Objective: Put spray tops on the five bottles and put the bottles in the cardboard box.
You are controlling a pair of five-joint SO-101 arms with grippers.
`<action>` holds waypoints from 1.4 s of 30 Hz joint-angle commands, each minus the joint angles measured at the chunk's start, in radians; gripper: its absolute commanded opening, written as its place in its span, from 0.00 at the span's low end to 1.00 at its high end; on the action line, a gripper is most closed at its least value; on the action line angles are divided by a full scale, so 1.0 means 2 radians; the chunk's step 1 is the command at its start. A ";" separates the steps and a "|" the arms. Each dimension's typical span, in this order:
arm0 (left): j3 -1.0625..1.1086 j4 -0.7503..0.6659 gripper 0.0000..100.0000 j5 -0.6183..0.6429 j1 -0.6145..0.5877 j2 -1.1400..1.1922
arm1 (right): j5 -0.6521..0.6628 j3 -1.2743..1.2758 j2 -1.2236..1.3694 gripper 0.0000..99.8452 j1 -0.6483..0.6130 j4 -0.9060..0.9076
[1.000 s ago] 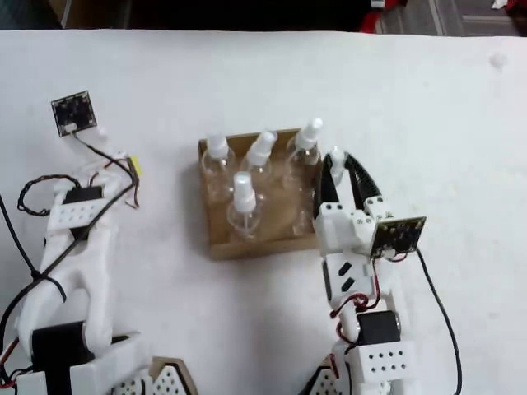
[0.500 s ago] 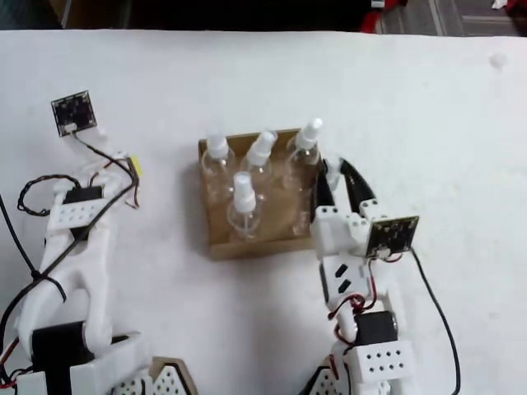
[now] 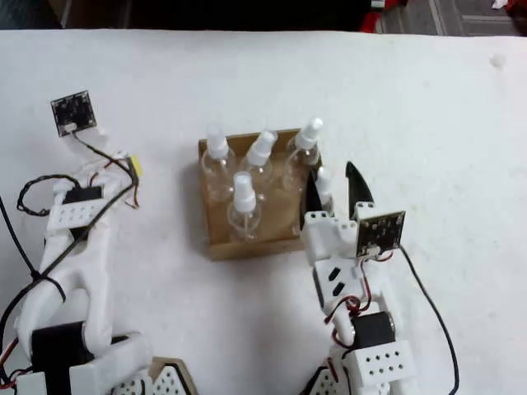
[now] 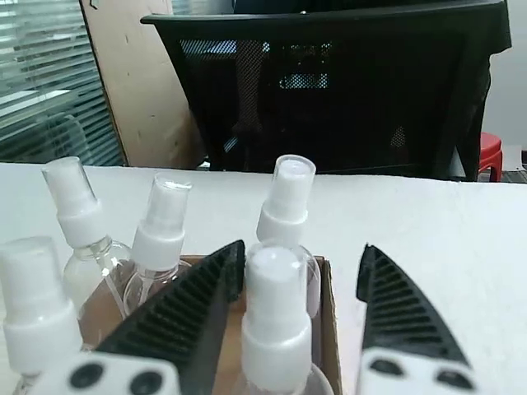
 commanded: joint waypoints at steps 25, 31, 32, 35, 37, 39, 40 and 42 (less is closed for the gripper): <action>-0.193 0.254 0.02 -0.103 0.001 -0.420 | -0.045 -0.628 -0.074 0.02 0.086 0.395; -0.079 0.256 0.02 -0.140 0.000 -0.630 | -0.043 -0.649 -0.114 0.02 0.090 0.486; -0.055 0.256 0.02 -0.148 0.000 -0.672 | -0.046 -0.653 -0.112 0.02 0.090 0.508; 0.024 0.256 0.02 -0.177 0.000 -0.798 | -0.047 -0.650 -0.112 0.02 0.089 0.557; 0.037 0.266 0.02 -0.189 -0.003 -0.807 | -0.044 -0.636 -0.112 0.02 0.087 0.579; 0.053 0.288 0.02 -0.191 -0.003 -0.774 | -0.043 -0.609 -0.112 0.02 0.090 0.593; 0.064 0.296 0.02 -0.188 0.000 -0.768 | -0.043 -0.588 -0.112 0.02 0.090 0.595; 0.101 0.307 0.02 -0.188 0.000 -0.771 | -0.043 -0.531 -0.112 0.02 0.090 0.594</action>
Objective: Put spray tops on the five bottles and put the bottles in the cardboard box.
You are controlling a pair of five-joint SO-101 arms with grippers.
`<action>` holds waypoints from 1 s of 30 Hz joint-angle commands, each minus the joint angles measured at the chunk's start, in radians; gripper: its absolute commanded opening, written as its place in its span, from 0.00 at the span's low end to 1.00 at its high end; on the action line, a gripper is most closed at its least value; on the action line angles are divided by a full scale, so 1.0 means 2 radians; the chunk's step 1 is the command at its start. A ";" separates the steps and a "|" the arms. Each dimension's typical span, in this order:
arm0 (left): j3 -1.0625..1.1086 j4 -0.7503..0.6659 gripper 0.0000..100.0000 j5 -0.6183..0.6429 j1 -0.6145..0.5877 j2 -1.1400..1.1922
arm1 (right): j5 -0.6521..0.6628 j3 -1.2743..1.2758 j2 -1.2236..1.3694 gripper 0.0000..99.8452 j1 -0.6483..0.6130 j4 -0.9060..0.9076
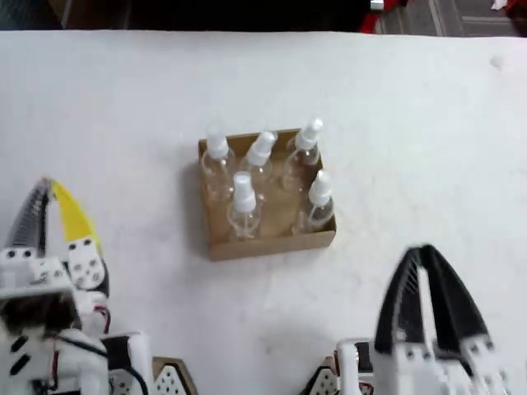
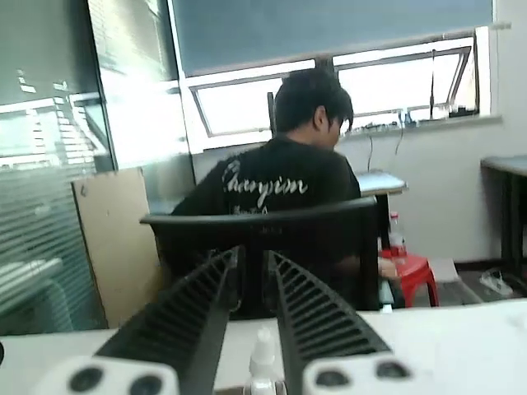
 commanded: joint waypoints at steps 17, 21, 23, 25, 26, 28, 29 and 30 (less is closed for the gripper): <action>0.381 -0.024 0.02 -0.008 0.006 -0.019 | 0.000 0.622 0.000 0.02 0.003 -0.250; 0.380 0.016 0.02 -0.007 0.006 -0.019 | 0.000 0.620 -0.002 0.02 0.003 -0.197; 0.380 0.054 0.02 -0.008 0.006 -0.019 | 0.000 0.620 0.000 0.02 0.003 -0.151; 0.380 0.104 0.02 -0.008 0.005 -0.019 | 0.000 0.620 0.000 0.02 0.003 -0.082; 0.380 0.130 0.02 -0.008 0.005 -0.019 | 0.000 0.620 -0.001 0.02 0.003 -0.046; 0.380 0.147 0.02 -0.005 0.002 -0.019 | 0.000 0.620 -0.003 0.02 -0.001 -0.010; 0.380 0.145 0.02 -0.005 0.002 -0.019 | 0.000 0.620 -0.003 0.02 -0.001 -0.014; 0.380 0.145 0.02 -0.005 0.002 -0.019 | 0.000 0.620 -0.003 0.02 -0.001 -0.014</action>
